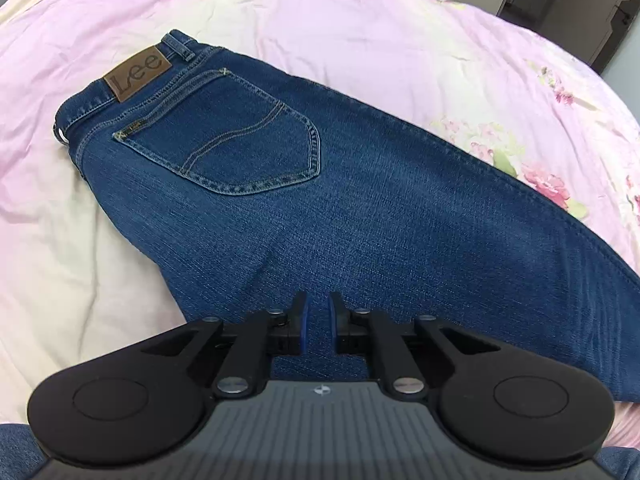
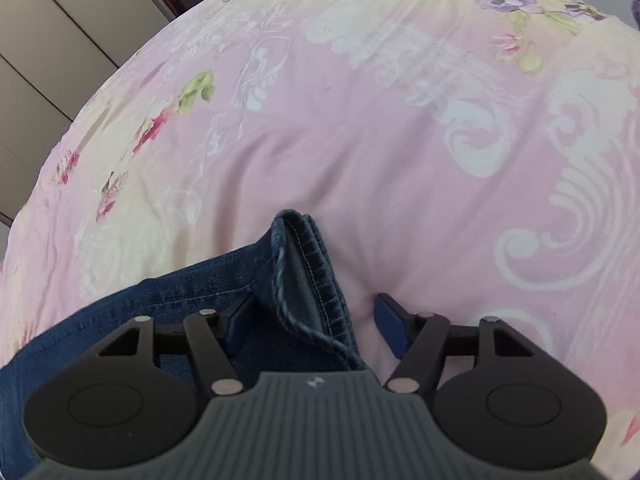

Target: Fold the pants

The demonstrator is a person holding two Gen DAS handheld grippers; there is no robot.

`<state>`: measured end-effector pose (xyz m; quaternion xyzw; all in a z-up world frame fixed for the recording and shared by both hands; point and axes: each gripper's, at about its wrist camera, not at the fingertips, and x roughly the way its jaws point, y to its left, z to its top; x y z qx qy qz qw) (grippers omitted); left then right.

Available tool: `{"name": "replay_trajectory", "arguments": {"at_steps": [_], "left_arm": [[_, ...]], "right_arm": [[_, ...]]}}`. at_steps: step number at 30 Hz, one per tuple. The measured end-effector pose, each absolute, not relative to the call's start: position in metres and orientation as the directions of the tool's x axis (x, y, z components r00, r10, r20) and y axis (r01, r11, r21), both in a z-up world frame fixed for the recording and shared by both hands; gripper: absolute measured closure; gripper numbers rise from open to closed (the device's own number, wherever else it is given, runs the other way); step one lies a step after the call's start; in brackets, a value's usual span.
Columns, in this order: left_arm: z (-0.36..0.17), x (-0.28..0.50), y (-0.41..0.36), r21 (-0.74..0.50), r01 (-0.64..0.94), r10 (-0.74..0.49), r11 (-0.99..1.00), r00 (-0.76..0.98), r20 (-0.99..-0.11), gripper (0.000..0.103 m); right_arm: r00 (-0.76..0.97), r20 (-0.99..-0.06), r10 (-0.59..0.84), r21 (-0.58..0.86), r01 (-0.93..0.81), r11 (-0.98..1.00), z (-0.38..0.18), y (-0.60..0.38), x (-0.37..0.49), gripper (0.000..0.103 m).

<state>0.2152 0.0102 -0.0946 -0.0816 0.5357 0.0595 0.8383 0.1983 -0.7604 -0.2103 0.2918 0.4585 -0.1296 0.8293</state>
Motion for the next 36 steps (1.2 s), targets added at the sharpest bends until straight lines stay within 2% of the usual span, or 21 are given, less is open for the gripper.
{"name": "replay_trajectory", "arguments": {"at_steps": [3, 6, 7, 10, 12, 15, 20, 22, 23, 25, 30, 34, 36], "left_arm": [[-0.099, 0.220, 0.003, -0.064, -0.188, 0.017, 0.980, 0.401, -0.916, 0.090], [-0.104, 0.223, -0.005, -0.064, -0.175, 0.011, 0.982, 0.393, -0.919, 0.090], [-0.105, 0.223, -0.009, -0.064, -0.168, 0.007, 0.984, 0.391, -0.920, 0.090], [-0.104, 0.222, -0.016, -0.058, -0.146, 0.004, 0.988, 0.392, -0.920, 0.089], [-0.100, 0.220, -0.018, -0.049, -0.136, 0.010, 0.989, 0.403, -0.915, 0.089], [-0.093, 0.220, -0.016, -0.056, -0.158, 0.016, 0.986, 0.420, -0.907, 0.089], [-0.079, 0.212, -0.007, -0.078, -0.165, 0.004, 0.983, 0.446, -0.895, 0.089], [-0.075, 0.209, -0.004, -0.064, -0.161, 0.017, 0.985, 0.459, -0.888, 0.086], [-0.073, 0.208, -0.003, -0.061, -0.161, 0.021, 0.985, 0.465, -0.885, 0.085], [-0.072, 0.207, -0.003, -0.065, -0.142, 0.010, 0.988, 0.472, -0.881, 0.085], [-0.073, 0.211, -0.031, -0.033, 0.004, -0.031, 0.999, 0.482, -0.876, 0.085], [-0.078, 0.218, -0.065, -0.028, 0.144, -0.094, 0.989, 0.480, -0.872, 0.083], [-0.084, 0.224, -0.084, -0.024, 0.216, -0.125, 0.976, 0.468, -0.875, 0.082]], "right_arm": [[0.547, -0.837, 0.016, 0.293, 0.424, 0.857, -0.212, -0.743, 0.203, 0.037], [0.539, -0.842, 0.005, 0.217, 0.330, 0.919, -0.203, -0.727, 0.201, 0.065], [0.542, -0.840, 0.010, 0.210, 0.308, 0.928, -0.199, -0.725, 0.198, 0.087], [0.577, -0.817, -0.013, 0.202, 0.308, 0.930, -0.181, -0.722, 0.190, 0.091], [0.626, -0.778, -0.060, 0.174, 0.306, 0.936, -0.162, -0.721, 0.186, 0.092], [0.687, -0.723, -0.072, 0.217, 0.325, 0.921, -0.138, -0.731, 0.188, 0.094], [0.570, -0.810, -0.140, 0.133, 0.411, 0.902, -0.167, -0.733, 0.220, 0.088], [0.553, -0.811, -0.189, 0.110, 0.462, 0.880, -0.172, -0.737, 0.218, 0.087], [0.555, -0.806, -0.205, 0.113, 0.484, 0.868, -0.171, -0.741, 0.213, 0.078], [0.563, -0.798, -0.215, 0.133, 0.513, 0.848, -0.165, -0.751, 0.201, 0.071], [0.585, -0.800, -0.132, 0.236, 0.510, 0.827, -0.146, -0.766, 0.160, 0.067], [0.597, -0.800, -0.067, 0.316, 0.513, 0.798, -0.140, -0.766, 0.128, 0.058], [0.590, -0.806, -0.050, 0.333, 0.522, 0.785, -0.142, -0.766, 0.116, 0.057]]}}
